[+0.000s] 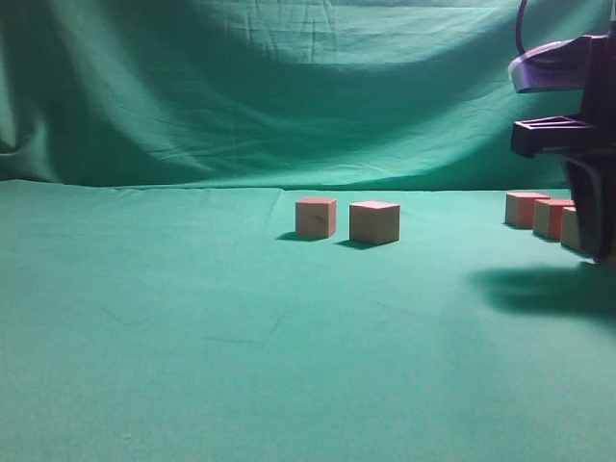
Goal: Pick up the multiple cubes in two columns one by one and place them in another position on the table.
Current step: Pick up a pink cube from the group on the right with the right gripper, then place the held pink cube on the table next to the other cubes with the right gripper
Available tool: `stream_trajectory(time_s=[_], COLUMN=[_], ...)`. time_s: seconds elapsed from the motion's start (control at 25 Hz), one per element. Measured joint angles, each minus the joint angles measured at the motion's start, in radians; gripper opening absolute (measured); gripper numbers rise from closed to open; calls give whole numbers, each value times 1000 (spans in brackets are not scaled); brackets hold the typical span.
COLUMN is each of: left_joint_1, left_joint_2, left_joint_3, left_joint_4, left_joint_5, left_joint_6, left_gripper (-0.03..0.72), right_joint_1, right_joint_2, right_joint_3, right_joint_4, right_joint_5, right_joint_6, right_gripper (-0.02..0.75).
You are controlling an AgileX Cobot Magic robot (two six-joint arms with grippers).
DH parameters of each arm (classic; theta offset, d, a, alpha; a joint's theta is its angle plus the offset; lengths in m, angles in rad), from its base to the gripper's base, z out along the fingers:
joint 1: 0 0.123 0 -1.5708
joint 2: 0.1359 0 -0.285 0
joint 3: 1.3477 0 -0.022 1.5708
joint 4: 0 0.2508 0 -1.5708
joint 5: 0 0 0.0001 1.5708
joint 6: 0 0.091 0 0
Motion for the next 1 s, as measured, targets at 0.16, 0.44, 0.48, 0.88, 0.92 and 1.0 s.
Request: stream_trajectory(time_s=[0.16, 0.44, 0.48, 0.88, 0.92, 1.0], left_joint_1=[0, 0, 0, 0, 0, 0], left_joint_2=[0, 0, 0, 0, 0, 0], left_joint_3=[0, 0, 0, 0, 0, 0], left_joint_4=[0, 0, 0, 0, 0, 0], left_joint_5=[0, 0, 0, 0, 0, 0], left_joint_6=[0, 0, 0, 0, 0, 0], left_gripper=[0, 0, 0, 0, 0, 0], right_joint_1=[0, 14, 33, 318, 336, 368], right_joint_2=[0, -39, -51, 19, 49, 128], right_joint_3=[-14, -138, -173, -601, -646, -746], right_joint_4=[0, 31, 35, 50, 50, 54], right_joint_5=[38, 228, 270, 410, 431, 486], right_joint_6=[0, -60, -75, -82, -77, -65], right_gripper=[262, 262, 262, 262, 262, 262])
